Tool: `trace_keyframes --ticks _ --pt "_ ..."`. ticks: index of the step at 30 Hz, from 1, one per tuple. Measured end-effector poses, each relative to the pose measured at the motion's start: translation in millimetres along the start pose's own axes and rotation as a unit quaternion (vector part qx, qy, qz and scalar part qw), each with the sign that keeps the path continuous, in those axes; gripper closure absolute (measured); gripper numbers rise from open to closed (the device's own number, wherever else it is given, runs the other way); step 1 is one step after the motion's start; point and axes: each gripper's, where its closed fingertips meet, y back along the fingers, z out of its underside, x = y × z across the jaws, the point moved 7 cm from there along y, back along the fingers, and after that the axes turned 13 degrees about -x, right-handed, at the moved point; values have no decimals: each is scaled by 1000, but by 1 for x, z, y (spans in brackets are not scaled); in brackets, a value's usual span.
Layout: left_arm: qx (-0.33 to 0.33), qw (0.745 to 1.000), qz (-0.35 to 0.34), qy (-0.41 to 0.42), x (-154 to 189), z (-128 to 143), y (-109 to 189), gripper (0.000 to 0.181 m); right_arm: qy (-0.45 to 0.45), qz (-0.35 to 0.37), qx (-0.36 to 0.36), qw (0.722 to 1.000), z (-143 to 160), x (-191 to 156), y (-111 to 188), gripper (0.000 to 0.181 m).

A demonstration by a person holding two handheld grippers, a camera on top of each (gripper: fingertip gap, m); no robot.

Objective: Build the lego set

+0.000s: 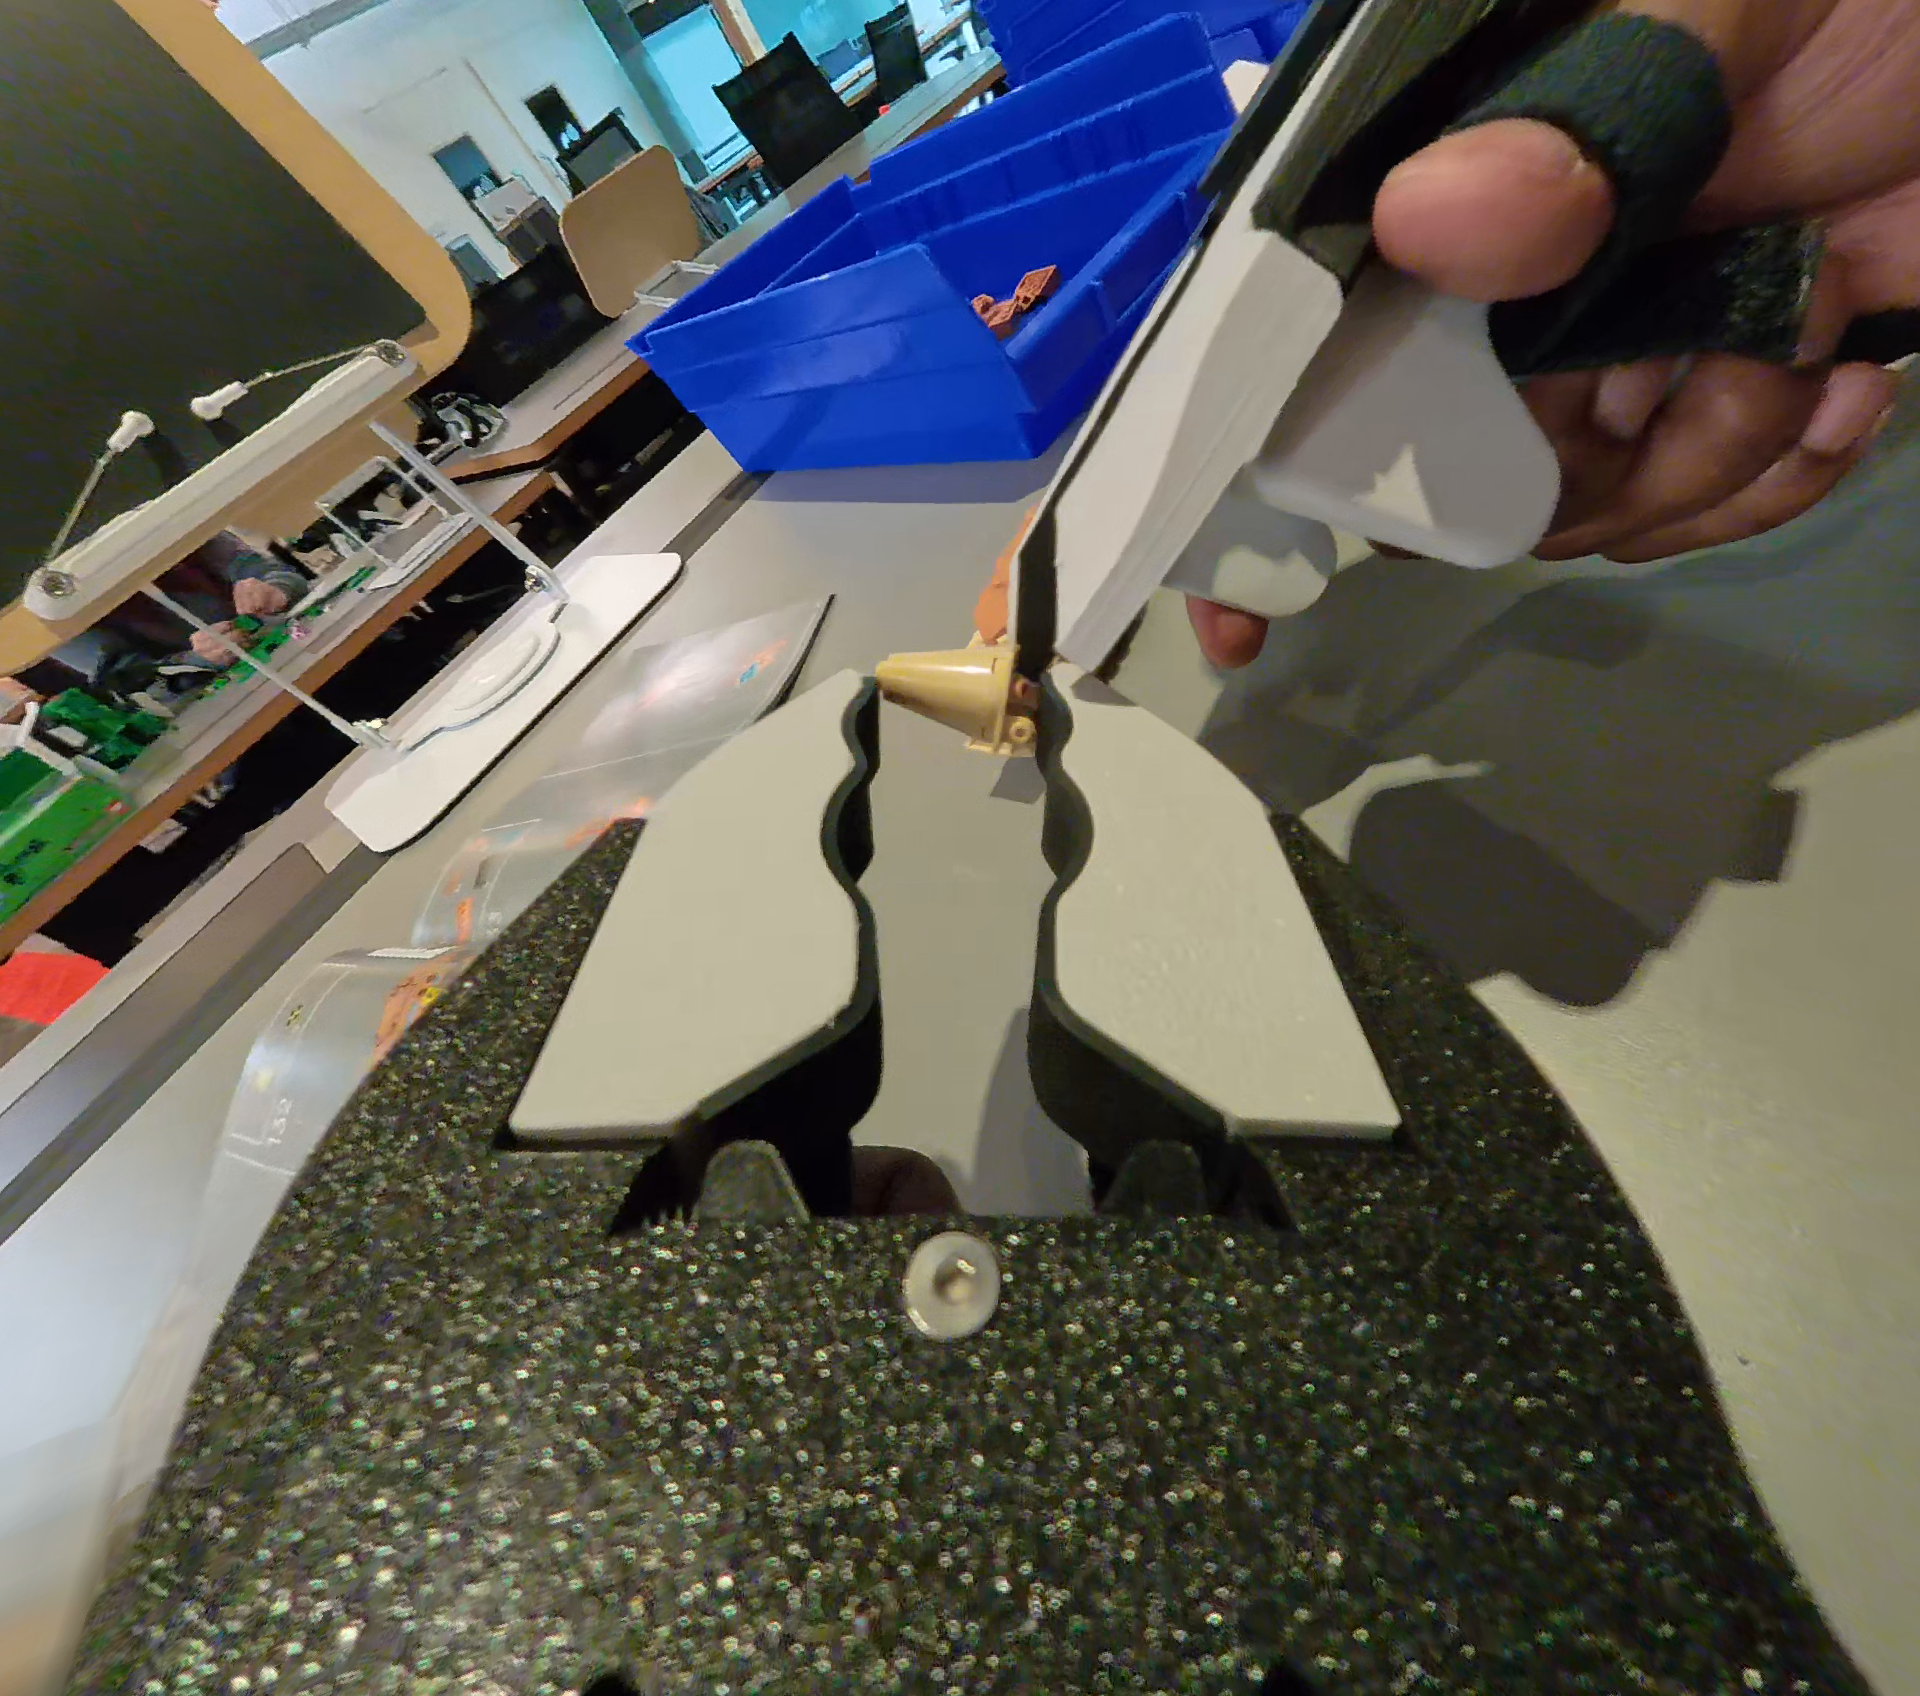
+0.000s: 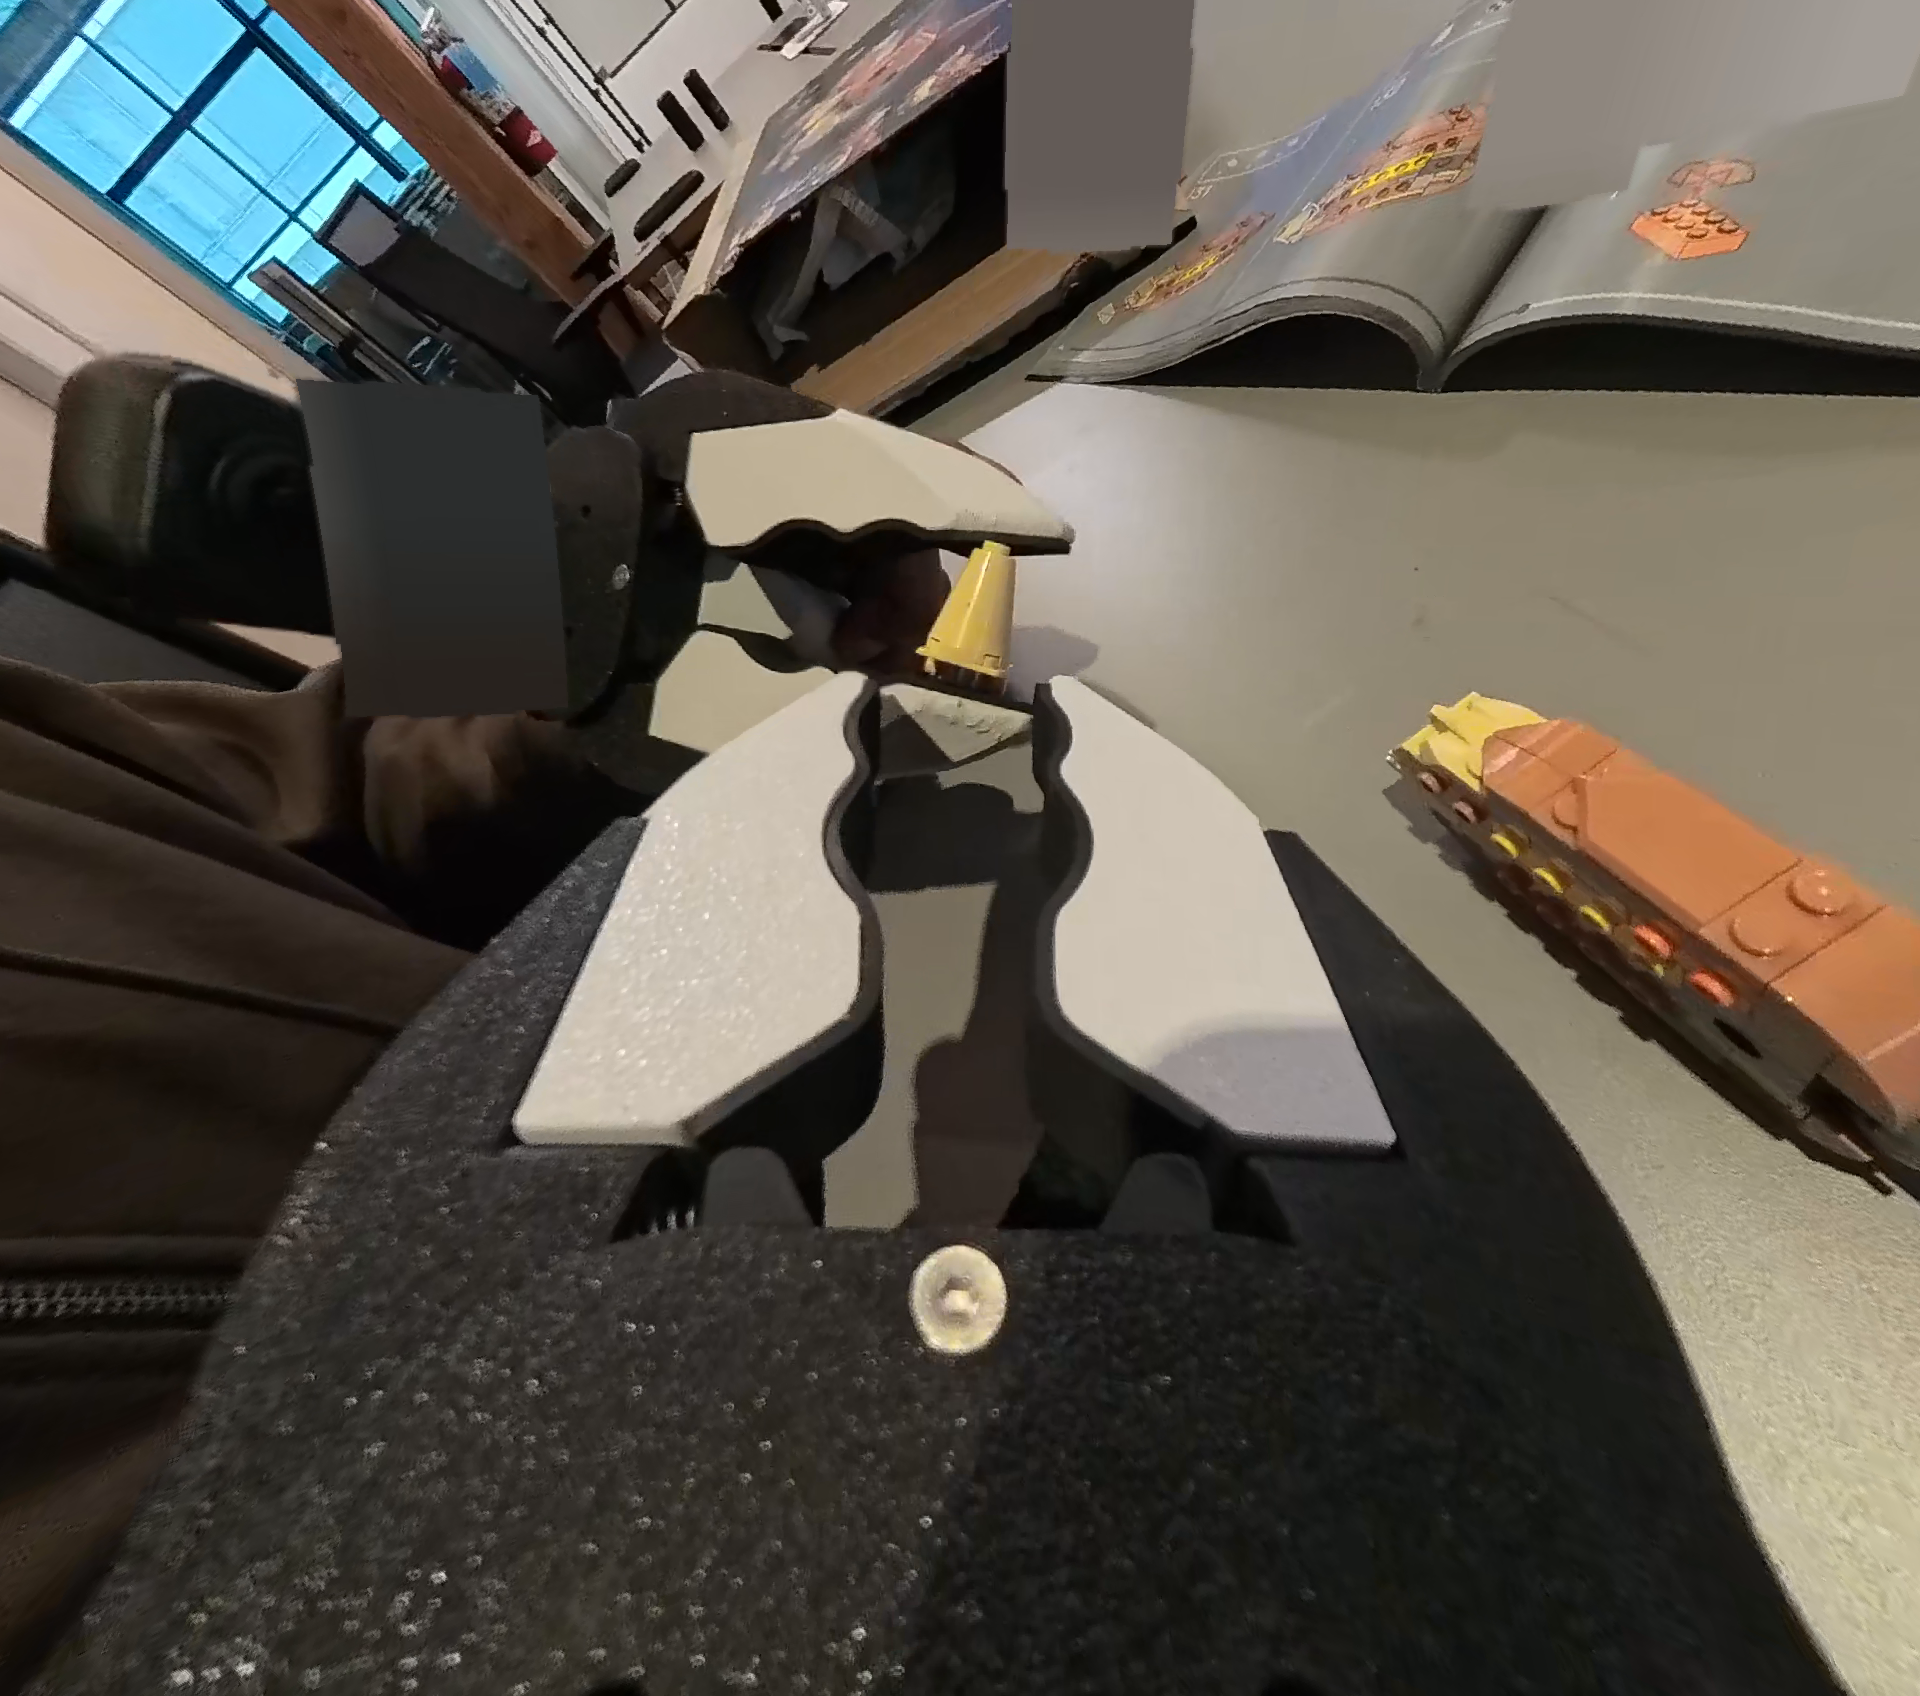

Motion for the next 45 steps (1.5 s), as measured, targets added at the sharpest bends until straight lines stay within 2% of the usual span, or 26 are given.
trace_keyframes --ticks 9,16,20,28,32,36,38,41,43,45 --pt "-12 997 -48 -58 5 -3 -1 152 -14 -7 3 1000 0 3 0 152" --pt "-17 995 -54 -84 10 -4 -3 152 -9 -1 -5 1000 0 6 -3 154" --pt "-23 993 -62 -98 12 -4 -4 152 -2 -7 -6 1000 0 6 -4 164" --pt "-13 995 -39 -96 12 -4 -3 150 20 -15 -2 1000 1 8 1 165" --pt "-5 996 10 -88 12 -1 -1 143 33 -34 -2 999 1 10 7 165" --pt "31 994 101 -14 1 -1 7 142 79 -51 -14 995 2 8 14 165" --pt "59 981 176 53 -7 -2 13 144 116 -53 -29 991 4 5 16 165" --pt "90 944 283 141 -17 -5 18 151 163 -45 -55 984 5 -1 17 165" --pt "97 924 331 164 -17 -9 18 152 187 -29 -72 979 5 -3 15 165" --pt "89 919 349 157 -14 -11 16 152 207 -16 -86 974 5 -5 14 165"
